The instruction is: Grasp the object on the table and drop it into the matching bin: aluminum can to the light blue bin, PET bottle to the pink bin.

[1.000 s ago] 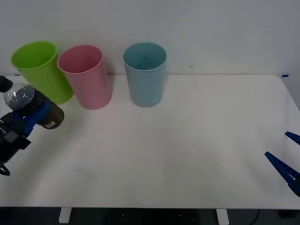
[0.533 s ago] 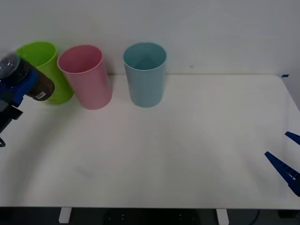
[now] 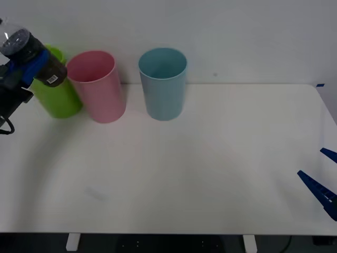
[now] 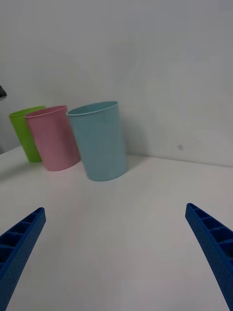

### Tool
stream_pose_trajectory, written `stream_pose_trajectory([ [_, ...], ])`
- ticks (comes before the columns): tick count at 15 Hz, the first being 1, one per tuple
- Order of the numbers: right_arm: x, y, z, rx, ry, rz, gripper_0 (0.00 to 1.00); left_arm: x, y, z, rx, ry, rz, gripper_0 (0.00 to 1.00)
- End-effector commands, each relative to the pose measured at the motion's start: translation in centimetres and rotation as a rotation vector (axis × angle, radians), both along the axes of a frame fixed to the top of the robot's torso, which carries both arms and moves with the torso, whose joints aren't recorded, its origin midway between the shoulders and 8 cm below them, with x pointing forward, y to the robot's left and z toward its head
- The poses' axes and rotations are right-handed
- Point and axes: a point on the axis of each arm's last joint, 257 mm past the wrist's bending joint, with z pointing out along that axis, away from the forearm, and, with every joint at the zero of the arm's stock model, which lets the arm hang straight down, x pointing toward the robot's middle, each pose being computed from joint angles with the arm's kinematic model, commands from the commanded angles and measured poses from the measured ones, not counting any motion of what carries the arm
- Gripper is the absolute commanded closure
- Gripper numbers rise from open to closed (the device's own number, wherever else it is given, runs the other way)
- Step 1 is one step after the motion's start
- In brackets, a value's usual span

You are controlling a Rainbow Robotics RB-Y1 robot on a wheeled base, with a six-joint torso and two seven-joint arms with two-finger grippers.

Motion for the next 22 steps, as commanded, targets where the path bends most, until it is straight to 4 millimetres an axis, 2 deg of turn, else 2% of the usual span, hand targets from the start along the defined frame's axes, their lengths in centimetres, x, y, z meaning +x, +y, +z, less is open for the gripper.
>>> stream_pose_trajectory([
  [1, 0.0, 0.0, 0.0, 0.0, 0.0, 0.0, 0.0, 2.4, -0.4, 0.3, 0.011, 0.01, 0.017, 1.0],
  [6, 0.0, 0.0, 0.0, 0.0, 0.0, 0.0, 0.0, 7.8, -1.2, 0.3, 0.06, 0.038, 0.062, 1.0],
  [8, 0.0, 0.0, 0.0, 0.0, 0.0, 0.0, 0.0, 9.3, -1.7, 0.4, 0.075, 0.045, 0.069, 1.0],
  [13, 0.0, 0.0, 0.0, 0.0, 0.0, 0.0, 0.0, 13.1, -4.1, 0.4, 0.098, 0.082, 0.064, 1.0],
  [15, 0.0, 0.0, 0.0, 0.0, 0.0, 0.0, 0.0, 13.9, -4.5, 0.5, 0.118, 0.086, 0.069, 1.0],
  [20, 0.0, 0.0, 0.0, 0.0, 0.0, 0.0, 0.0, 14.0, -4.8, 0.3, 0.121, 0.087, 0.07, 1.0],
  [21, 0.0, 0.0, 0.0, 0.0, 0.0, 0.0, 0.0, 14.0, -4.8, 0.3, 0.124, 0.086, 0.071, 0.97],
  [22, 0.0, 0.0, 0.0, 0.0, 0.0, 0.0, 0.0, 14.0, -4.7, 0.4, 0.119, 0.084, 0.07, 0.81],
])
